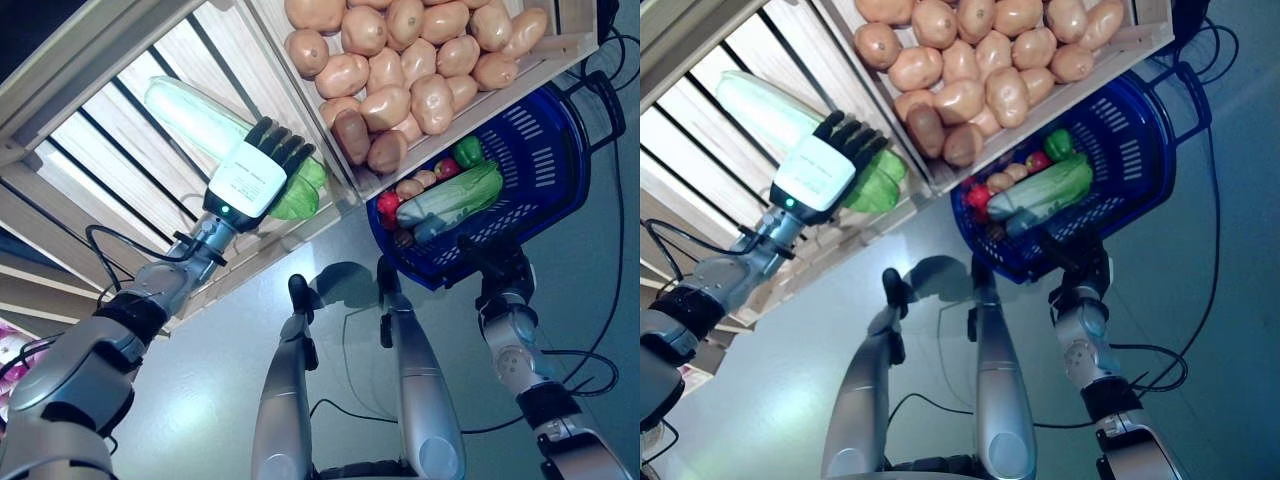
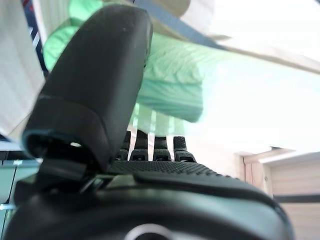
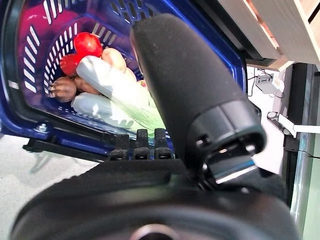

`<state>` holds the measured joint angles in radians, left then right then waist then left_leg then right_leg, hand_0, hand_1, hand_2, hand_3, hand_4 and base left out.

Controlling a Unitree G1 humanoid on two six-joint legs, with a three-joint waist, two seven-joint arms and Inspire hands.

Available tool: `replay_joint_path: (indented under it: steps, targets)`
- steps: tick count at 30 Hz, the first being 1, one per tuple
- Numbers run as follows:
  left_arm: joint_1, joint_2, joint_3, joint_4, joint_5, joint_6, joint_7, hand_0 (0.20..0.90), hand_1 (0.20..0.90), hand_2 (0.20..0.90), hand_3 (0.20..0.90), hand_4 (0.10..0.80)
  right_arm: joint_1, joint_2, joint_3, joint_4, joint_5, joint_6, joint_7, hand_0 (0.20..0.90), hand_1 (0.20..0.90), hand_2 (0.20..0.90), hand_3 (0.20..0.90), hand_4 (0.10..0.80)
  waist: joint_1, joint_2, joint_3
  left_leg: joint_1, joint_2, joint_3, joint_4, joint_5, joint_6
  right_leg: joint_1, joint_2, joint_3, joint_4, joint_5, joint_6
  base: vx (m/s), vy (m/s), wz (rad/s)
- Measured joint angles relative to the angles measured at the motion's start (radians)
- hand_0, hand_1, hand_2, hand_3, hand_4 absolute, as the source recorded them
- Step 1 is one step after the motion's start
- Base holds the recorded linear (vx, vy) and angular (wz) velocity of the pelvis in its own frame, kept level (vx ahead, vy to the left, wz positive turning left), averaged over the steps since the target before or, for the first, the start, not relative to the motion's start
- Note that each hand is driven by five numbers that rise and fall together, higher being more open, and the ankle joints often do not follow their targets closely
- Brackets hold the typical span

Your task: Put vegetables into the basket

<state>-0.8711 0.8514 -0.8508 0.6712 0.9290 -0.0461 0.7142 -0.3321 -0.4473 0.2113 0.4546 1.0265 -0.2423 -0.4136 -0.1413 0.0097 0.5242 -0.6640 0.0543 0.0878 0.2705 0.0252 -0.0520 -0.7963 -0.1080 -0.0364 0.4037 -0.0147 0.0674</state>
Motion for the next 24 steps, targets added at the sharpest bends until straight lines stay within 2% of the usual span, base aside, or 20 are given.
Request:
replay_joint_path:
  steps: [6,7,8,9,10,21,24]
  targets:
    - [-0.04,-0.032,-0.011,0.037,-0.003,0.032,-0.107,0.9,0.9,0.9,0.9,0.8,-0.003,0.0,0.001,0.0,-0.001,0.0,0.0,0.9,0.9,0.9,0.9,0.8,-0.002,0.0,0.0,-0.015,0.0,0.0,0.0,0.001,-0.001,-0.015,0.0,0.0,-0.001,0.0,0.0,0.0,0.0,0.0]
    - [-0.042,-0.041,-0.01,0.036,-0.006,0.047,-0.121,0.865,0.865,0.865,0.865,0.776,-0.003,0.0,0.002,0.0,-0.001,0.0,0.0,0.9,0.9,0.9,0.9,0.8,-0.003,0.0,0.0,-0.015,0.0,0.0,0.0,0.001,-0.001,-0.015,0.0,0.001,-0.001,0.0,0.0,0.0,0.0,0.0]
    - [-0.044,-0.049,-0.01,0.036,-0.021,0.056,-0.127,0.556,0.556,0.556,0.556,0.571,-0.004,0.0,0.002,0.0,-0.002,0.0,0.0,0.9,0.9,0.9,0.9,0.8,-0.003,-0.001,0.0,-0.015,0.0,0.0,0.0,0.001,-0.001,-0.015,0.0,0.001,-0.001,0.0,0.0,0.0,0.0,0.0]
    - [-0.045,-0.056,-0.01,0.037,-0.033,0.064,-0.128,0.342,0.342,0.342,0.342,0.428,-0.007,0.0,0.002,0.0,-0.002,0.0,0.0,0.9,0.9,0.9,0.9,0.8,-0.003,-0.001,0.0,-0.015,0.0,0.0,0.0,0.001,-0.001,-0.016,0.0,0.0,-0.002,0.0,0.0,-0.031,-0.029,0.0]
    - [-0.046,-0.062,-0.01,0.037,-0.041,0.073,-0.126,0.3,0.3,0.3,0.3,0.4,-0.009,0.0,0.003,0.001,-0.002,0.0,0.0,0.9,0.9,0.9,0.9,0.8,-0.004,-0.001,0.0,-0.016,0.001,0.0,0.0,0.001,-0.001,-0.016,0.001,0.0,-0.002,0.0,0.0,0.0,0.0,0.0]
    - [-0.024,-0.103,-0.003,0.067,-0.162,0.087,-0.011,0.3,0.3,0.3,0.3,0.4,-0.02,0.001,0.004,0.001,-0.003,0.0,0.0,0.9,0.9,0.9,0.9,0.8,-0.004,-0.005,0.0,-0.016,0.002,-0.001,-0.001,0.001,-0.001,-0.016,0.002,-0.002,-0.002,0.001,0.0,0.0,0.0,0.0]
    - [0.023,-0.136,0.055,0.103,-0.212,0.063,0.052,0.3,0.3,0.3,0.3,0.4,-0.017,0.017,0.004,0.002,-0.003,-0.001,-0.001,0.9,0.9,0.9,0.9,0.8,-0.004,-0.018,0.0,0.006,0.002,-0.001,-0.003,0.001,-0.001,0.006,0.002,-0.002,-0.001,0.001,-0.001,0.0,0.0,0.0]
